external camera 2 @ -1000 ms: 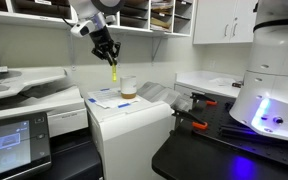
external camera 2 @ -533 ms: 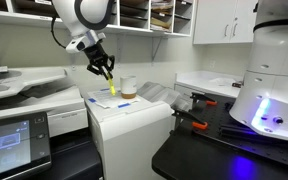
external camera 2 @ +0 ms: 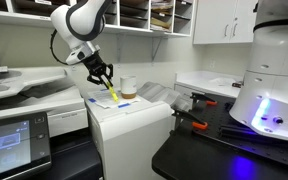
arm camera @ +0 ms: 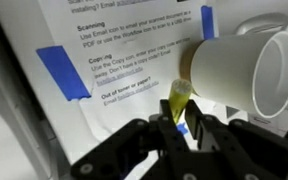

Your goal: Remove the pen from the cup and put it on the printer

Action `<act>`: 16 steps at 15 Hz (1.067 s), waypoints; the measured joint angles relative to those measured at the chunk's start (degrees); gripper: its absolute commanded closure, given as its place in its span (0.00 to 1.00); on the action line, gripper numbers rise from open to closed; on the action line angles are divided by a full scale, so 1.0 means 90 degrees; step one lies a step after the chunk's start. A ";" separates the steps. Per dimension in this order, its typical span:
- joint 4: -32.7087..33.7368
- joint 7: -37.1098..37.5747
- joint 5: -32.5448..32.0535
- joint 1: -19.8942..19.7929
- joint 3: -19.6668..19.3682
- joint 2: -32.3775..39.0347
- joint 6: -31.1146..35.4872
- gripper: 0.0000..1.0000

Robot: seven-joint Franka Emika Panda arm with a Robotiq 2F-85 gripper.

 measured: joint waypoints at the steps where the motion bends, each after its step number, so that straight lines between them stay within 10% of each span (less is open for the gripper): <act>1: 0.0099 -0.0050 0.0012 0.0000 -0.0002 0.0076 -0.0029 0.40; 6: 0.0254 0.0203 0.0013 0.0062 -0.0029 0.0139 0.0017 0.01; 16: -0.0530 0.2626 -0.0015 0.0163 -0.0318 -0.0827 0.0291 0.00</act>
